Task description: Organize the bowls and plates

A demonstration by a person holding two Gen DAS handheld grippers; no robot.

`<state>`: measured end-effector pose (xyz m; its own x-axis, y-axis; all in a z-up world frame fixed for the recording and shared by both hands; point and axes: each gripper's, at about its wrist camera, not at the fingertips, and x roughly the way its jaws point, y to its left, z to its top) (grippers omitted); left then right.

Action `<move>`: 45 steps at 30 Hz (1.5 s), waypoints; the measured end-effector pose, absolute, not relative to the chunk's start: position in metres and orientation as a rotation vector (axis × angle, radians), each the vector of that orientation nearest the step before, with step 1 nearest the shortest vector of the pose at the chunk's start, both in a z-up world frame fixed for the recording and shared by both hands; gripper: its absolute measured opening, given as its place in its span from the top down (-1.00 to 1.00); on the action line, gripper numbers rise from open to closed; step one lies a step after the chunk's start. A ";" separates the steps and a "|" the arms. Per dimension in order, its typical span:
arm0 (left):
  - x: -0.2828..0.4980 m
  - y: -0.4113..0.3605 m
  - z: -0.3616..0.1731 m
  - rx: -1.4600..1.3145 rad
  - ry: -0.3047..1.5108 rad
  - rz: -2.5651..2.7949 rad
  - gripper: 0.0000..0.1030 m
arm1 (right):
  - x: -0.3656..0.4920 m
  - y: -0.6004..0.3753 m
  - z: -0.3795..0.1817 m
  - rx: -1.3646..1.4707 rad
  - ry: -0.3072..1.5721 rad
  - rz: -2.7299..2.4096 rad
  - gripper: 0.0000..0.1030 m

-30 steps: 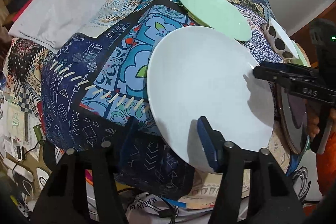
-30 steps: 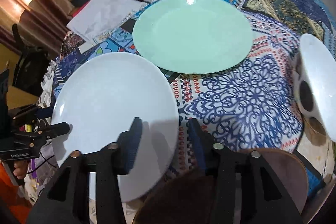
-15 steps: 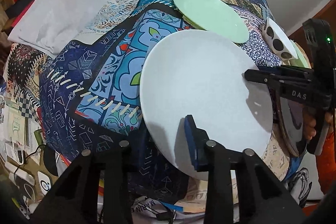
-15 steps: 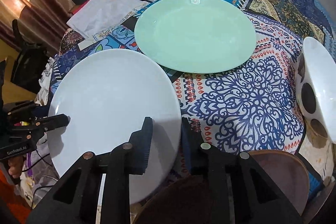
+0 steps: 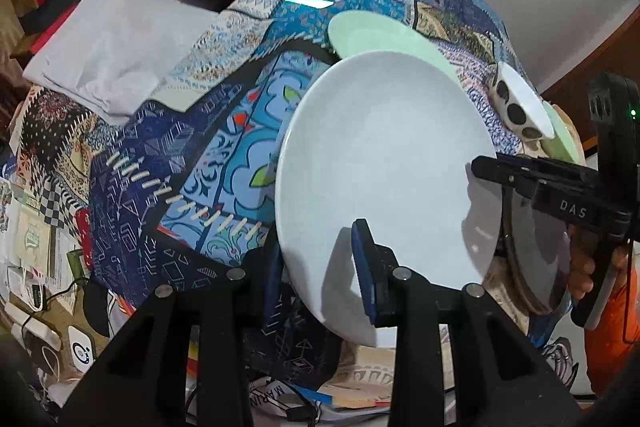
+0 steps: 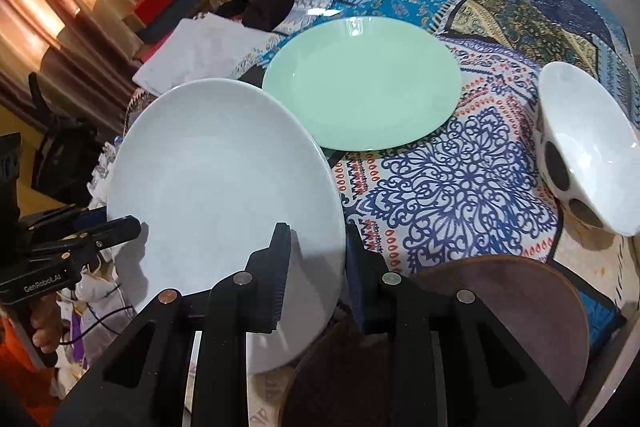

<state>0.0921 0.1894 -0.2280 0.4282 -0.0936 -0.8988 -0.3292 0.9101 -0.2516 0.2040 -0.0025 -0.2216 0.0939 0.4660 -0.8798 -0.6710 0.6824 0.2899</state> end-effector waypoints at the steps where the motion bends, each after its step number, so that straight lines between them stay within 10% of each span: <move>1: 0.093 0.188 -0.226 -0.421 1.124 0.153 0.36 | 0.203 -0.004 -0.220 -0.197 1.207 0.851 0.53; 45: 0.135 0.084 -0.191 -0.277 1.088 -0.048 0.36 | 0.184 -0.138 -0.179 -0.002 1.124 0.626 0.53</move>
<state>0.1354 0.0842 -0.1913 0.4668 -0.1743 -0.8670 -0.0970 0.9644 -0.2460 0.1842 -0.1384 -0.1789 0.2800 0.4662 -0.8392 -0.4679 0.8296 0.3048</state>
